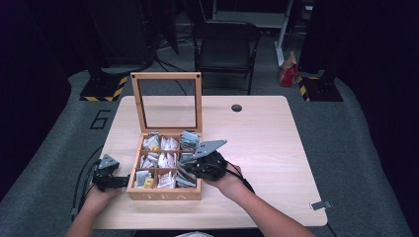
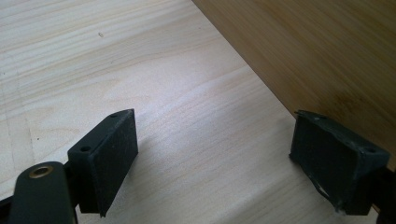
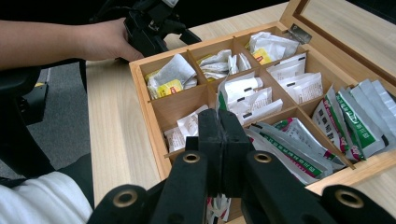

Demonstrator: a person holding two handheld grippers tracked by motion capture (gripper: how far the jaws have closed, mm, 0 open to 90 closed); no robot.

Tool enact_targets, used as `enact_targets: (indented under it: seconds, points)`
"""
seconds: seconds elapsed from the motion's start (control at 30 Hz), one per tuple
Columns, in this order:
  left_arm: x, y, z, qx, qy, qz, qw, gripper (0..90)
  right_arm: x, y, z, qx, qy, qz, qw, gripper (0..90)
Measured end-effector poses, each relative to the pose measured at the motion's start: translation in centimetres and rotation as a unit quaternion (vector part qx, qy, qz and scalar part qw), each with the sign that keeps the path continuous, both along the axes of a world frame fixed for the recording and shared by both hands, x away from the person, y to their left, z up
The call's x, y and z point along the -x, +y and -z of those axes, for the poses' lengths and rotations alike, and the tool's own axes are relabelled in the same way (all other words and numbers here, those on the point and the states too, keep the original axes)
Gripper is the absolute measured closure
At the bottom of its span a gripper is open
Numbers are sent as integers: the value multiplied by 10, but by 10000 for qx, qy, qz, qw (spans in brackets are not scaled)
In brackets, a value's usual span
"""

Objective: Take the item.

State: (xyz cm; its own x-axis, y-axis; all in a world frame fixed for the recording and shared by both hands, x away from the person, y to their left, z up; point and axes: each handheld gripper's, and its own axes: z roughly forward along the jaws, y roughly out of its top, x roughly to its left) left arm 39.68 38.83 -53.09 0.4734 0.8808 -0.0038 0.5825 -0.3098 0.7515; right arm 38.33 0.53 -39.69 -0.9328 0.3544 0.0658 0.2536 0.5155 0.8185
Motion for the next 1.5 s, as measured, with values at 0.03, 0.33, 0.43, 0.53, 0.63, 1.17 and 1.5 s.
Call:
enact_targets:
  seconds: [0.03,0.33,0.43,0.53,0.63,1.17,1.5]
  points:
    - [0,0,0,-4,8,2,10000,145,0,0,-1,3,-23,3,10000,896]
    - [0,0,0,1,-2,-1,10000,145,0,-2,-10,-82,-15,-15,10000,896]
    - [0,0,0,2,-1,-2,10000,146,0,-3,-13,-100,-54,-39,9999,896]
    - [0,0,0,0,-2,-1,10000,145,1,-3,-16,-117,-38,-24,9999,896]
    - [0,0,0,3,-2,-2,10000,145,1,-4,-18,-127,-38,-8,9999,896]
    - [0,0,0,0,-1,0,10000,145,0,-13,-28,-167,-139,16,9998,896]
    - [0,0,0,1,-1,-1,10000,145,0,-21,-35,-209,-189,50,9996,896]
